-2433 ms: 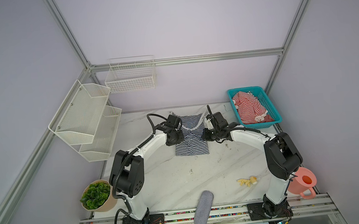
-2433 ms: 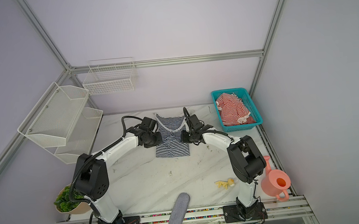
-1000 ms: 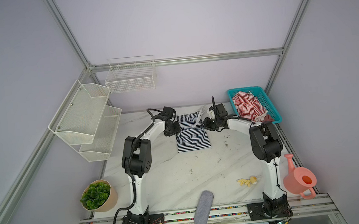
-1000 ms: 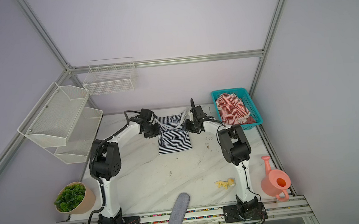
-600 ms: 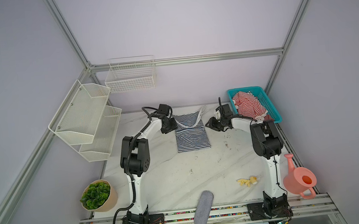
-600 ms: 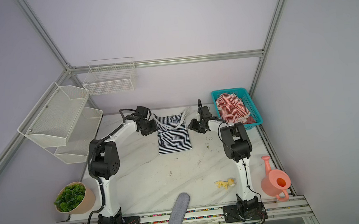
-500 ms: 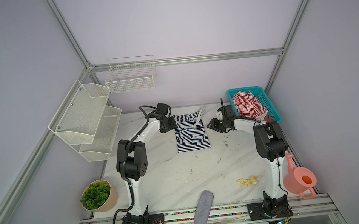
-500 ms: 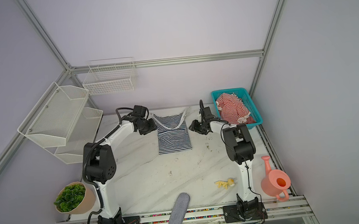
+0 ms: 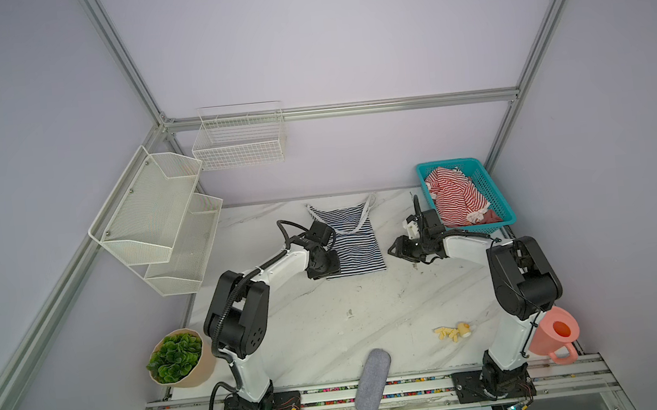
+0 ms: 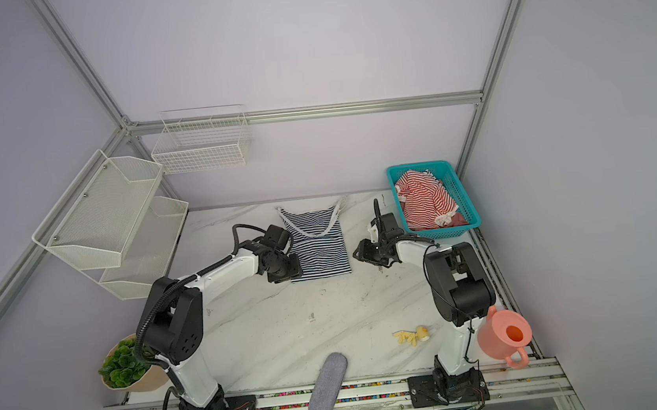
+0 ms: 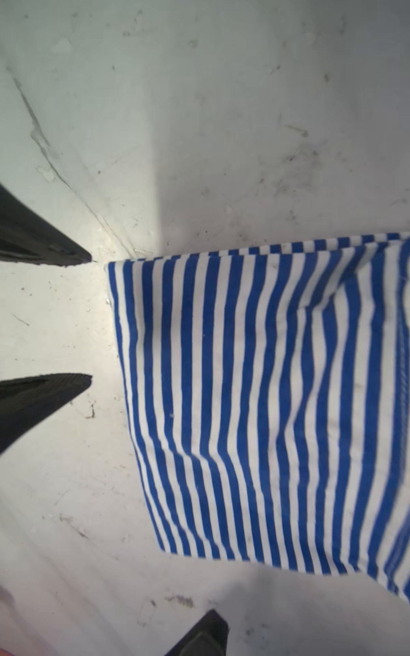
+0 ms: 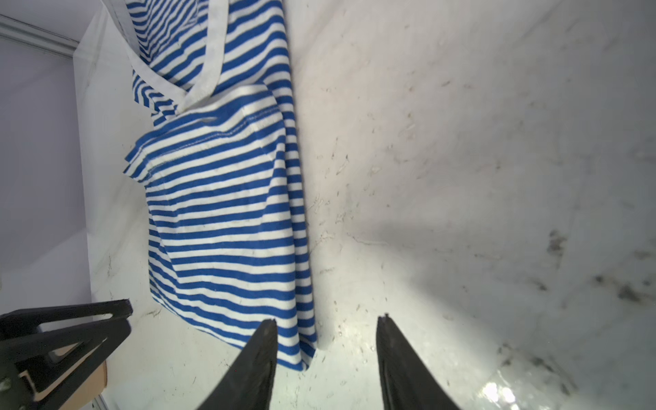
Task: Fold and stack tank tops
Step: Fold the tank top at the top-center of the table.
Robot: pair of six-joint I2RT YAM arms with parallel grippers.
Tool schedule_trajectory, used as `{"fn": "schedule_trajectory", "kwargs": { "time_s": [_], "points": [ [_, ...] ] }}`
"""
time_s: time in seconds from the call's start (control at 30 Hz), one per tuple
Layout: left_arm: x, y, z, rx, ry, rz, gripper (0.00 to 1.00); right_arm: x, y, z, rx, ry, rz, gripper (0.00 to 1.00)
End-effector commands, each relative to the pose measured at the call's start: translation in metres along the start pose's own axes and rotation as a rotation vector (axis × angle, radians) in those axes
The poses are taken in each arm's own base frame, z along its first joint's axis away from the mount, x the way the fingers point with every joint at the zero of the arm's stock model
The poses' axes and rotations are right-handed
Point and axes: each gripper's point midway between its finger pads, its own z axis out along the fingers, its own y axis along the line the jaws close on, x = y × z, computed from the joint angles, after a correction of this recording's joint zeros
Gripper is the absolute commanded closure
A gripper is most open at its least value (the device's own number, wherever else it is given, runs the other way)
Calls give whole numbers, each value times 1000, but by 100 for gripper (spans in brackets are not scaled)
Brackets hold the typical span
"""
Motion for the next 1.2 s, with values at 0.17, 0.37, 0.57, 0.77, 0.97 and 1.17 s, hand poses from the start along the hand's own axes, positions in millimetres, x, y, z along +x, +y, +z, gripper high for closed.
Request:
{"fn": "schedule_trajectory", "kwargs": {
  "time_s": [0.17, 0.37, 0.57, 0.77, 0.97, 1.17],
  "points": [
    [1, 6, 13, -7, -20, -61, 51, 22, 17, 21, -45, 45, -25, 50],
    [4, 15, 21, -43, -20, -81, 51, 35, 20, 35, -38, 86, -27, 51],
    [7, 22, 30, -69, -16, -100, 52, 42, 13, 39, -8, 104, -21, 55],
    [11, 22, 39, -59, 5, -110, 58, 48, 10, 39, 9, 113, -18, 61],
    [18, 22, 43, -41, 21, -120, 79, 53, 12, 44, -13, 126, -18, 73],
    [30, 19, 37, -6, 38, -124, 100, 51, 21, 33, -38, 105, -37, 100]
  ]
}}
